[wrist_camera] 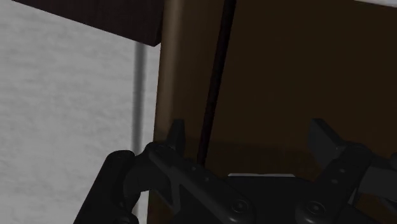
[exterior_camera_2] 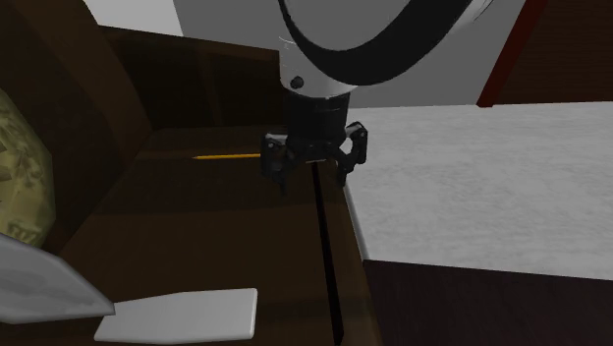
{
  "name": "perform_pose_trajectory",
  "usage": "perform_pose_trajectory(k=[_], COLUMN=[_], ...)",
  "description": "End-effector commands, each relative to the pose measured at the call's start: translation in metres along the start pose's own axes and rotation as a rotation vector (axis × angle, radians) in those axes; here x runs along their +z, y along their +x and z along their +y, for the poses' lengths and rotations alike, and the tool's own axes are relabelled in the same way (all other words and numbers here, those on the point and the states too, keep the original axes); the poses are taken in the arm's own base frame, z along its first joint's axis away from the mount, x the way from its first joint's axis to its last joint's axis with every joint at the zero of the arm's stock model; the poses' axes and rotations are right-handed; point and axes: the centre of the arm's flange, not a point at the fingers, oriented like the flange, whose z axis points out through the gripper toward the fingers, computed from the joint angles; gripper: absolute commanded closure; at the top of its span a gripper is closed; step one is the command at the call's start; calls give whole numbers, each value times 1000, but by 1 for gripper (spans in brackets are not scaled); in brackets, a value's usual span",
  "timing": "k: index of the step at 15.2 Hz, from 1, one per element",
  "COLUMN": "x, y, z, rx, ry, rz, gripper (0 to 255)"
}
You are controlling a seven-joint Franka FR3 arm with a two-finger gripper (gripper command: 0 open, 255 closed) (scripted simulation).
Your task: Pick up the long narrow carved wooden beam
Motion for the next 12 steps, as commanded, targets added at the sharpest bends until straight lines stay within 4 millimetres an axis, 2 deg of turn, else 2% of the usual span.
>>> perform_pose_trajectory(k=[1, 3, 10, 12], x=[17, 32, 69, 72], y=[15, 25, 25, 25], z=[13, 26, 27, 27], rx=[99, 182, 182, 182], ry=[1, 1, 1, 1], rz=[5, 8, 8, 8], gripper=[0, 0, 0, 0])
